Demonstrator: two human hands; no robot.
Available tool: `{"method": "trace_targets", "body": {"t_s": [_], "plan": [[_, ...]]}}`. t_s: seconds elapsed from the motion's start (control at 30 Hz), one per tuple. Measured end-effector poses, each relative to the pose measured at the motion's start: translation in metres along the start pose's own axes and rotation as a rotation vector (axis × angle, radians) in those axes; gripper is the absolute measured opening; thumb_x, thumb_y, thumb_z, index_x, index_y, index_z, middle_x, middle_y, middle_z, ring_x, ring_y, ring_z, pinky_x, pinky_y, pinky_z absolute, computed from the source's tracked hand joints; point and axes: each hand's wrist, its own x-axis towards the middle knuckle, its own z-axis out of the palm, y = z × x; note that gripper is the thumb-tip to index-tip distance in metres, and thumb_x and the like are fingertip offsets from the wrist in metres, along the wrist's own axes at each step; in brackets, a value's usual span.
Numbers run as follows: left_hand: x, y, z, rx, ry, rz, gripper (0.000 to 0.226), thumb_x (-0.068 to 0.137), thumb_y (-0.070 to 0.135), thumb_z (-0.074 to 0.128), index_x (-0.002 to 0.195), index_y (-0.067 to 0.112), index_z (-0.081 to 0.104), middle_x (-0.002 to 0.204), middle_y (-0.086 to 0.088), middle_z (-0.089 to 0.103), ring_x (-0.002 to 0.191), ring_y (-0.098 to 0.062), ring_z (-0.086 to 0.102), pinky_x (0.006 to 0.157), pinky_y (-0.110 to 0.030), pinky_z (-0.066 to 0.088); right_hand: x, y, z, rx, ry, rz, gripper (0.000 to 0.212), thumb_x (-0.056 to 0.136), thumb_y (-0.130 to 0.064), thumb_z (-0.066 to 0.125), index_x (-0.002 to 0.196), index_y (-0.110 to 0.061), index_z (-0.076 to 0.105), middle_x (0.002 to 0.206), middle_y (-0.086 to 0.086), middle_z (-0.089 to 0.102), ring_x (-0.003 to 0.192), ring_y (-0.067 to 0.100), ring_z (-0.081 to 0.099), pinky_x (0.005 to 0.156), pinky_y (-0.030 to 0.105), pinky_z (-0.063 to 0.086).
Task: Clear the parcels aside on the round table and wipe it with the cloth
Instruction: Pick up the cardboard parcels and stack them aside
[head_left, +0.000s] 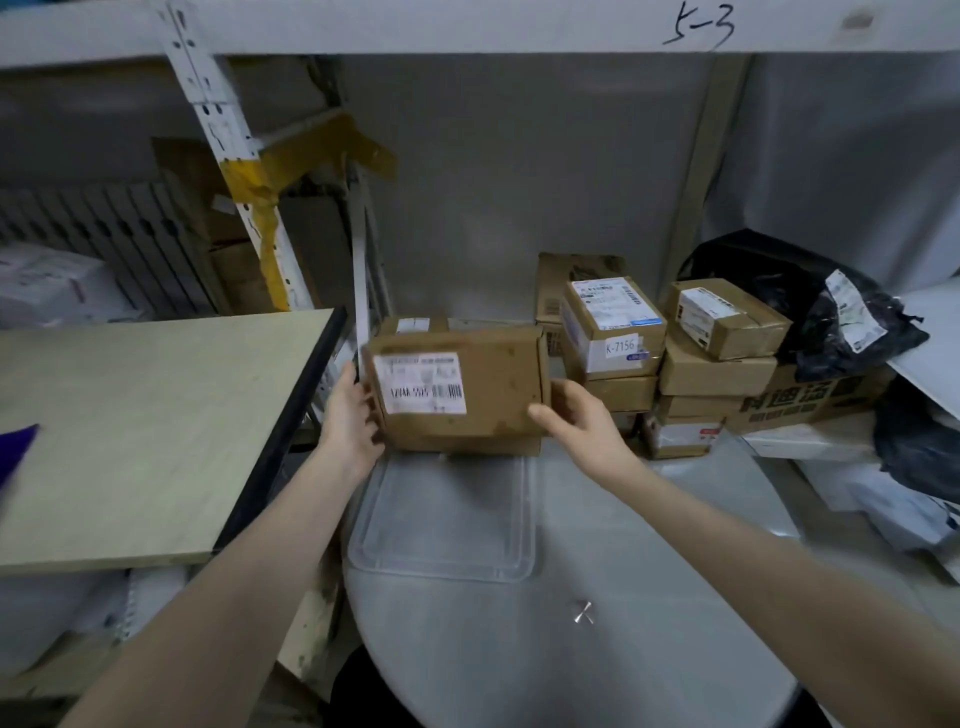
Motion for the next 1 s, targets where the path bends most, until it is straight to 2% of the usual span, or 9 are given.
{"method": "trace_targets", "body": {"t_s": [0.07,0.13,0.27,0.33,0.4,0.63,0.77,0.87,1.0], "plan": [[0.004,0.003,0.006,0.108,0.031,0.086,0.045,0.094,0.056,0.04,0.119,0.028,0.064,0.11,0.006,0.068,0.102,-0.013,0.059,0.082,-0.03,0.042,0.012,-0.007,0.01,0.125,0.026,0.094,0.04,0.093,-0.029,0.059,0.128,-0.011,0.053,0.123,0.004,0.064,0.11,0.017,0.062,0.096,0.042,0.052],[0.013,0.004,0.008,0.211,0.099,0.145,0.034,0.094,0.052,0.044,0.114,0.033,0.062,0.11,0.011,0.066,0.107,-0.011,0.055,0.095,-0.032,0.038,0.025,-0.012,0.019,0.177,0.042,0.194,0.044,0.096,-0.031,0.053,0.135,-0.011,0.046,0.131,0.005,0.058,0.114,0.019,0.059,0.091,0.039,0.055],[0.037,-0.003,0.01,0.312,0.135,0.165,0.038,0.092,0.049,0.046,0.123,0.029,0.055,0.122,0.003,0.062,0.112,-0.017,0.056,0.102,-0.041,0.042,0.049,-0.008,0.029,0.098,0.151,0.311,0.053,0.095,-0.035,0.052,0.14,-0.01,0.037,0.13,0.004,0.052,0.116,0.023,0.056,0.079,0.032,0.057],[0.045,-0.007,0.014,0.331,0.131,0.151,0.039,0.092,0.047,0.047,0.125,0.026,0.053,0.125,0.0,0.059,0.115,-0.02,0.054,0.104,-0.043,0.041,0.056,-0.005,0.028,-0.011,0.173,0.364,0.05,0.096,-0.039,0.049,0.136,-0.01,0.043,0.129,0.006,0.055,0.116,0.027,0.056,0.089,0.04,0.054],[0.052,-0.011,0.017,0.365,0.115,0.147,0.043,0.091,0.047,0.049,0.127,0.024,0.053,0.127,-0.002,0.06,0.115,-0.022,0.055,0.104,-0.044,0.042,0.058,-0.002,0.027,-0.121,0.164,0.375,0.045,0.097,-0.04,0.045,0.131,-0.011,0.05,0.127,0.008,0.058,0.116,0.028,0.055,0.098,0.045,0.048],[0.061,-0.027,0.027,0.442,0.143,0.112,0.044,0.098,0.031,0.047,0.138,0.012,0.043,0.13,-0.007,0.054,0.12,-0.026,0.051,0.092,-0.032,0.041,0.061,0.011,0.029,-0.289,0.089,0.429,0.048,0.098,-0.044,0.037,0.129,-0.011,0.052,0.127,0.014,0.058,0.118,0.033,0.053,0.101,0.045,0.043],[0.064,-0.03,0.026,0.478,0.093,0.091,0.039,0.098,0.027,0.048,0.135,0.013,0.048,0.133,-0.007,0.056,0.12,-0.025,0.052,0.098,-0.035,0.043,0.058,0.018,0.034,-0.341,0.057,0.493,0.052,0.098,-0.043,0.037,0.134,-0.007,0.046,0.132,0.018,0.052,0.119,0.035,0.051,0.101,0.042,0.043],[0.068,-0.032,0.023,0.49,0.082,0.032,0.049,0.095,0.033,0.053,0.141,0.021,0.043,0.139,-0.006,0.052,0.127,-0.027,0.049,0.108,-0.045,0.04,0.058,0.022,0.036,-0.317,0.032,0.521,0.048,0.099,-0.039,0.04,0.135,-0.007,0.042,0.133,0.014,0.052,0.12,0.032,0.051,0.094,0.036,0.042],[0.073,-0.032,0.023,0.454,0.128,-0.004,0.049,0.095,0.031,0.053,0.14,0.015,0.043,0.139,-0.008,0.052,0.127,-0.028,0.049,0.105,-0.038,0.04,0.059,0.019,0.038,-0.266,0.098,0.452,0.042,0.098,-0.036,0.043,0.129,-0.009,0.048,0.126,0.011,0.059,0.116,0.03,0.055,0.094,0.037,0.044]]}}
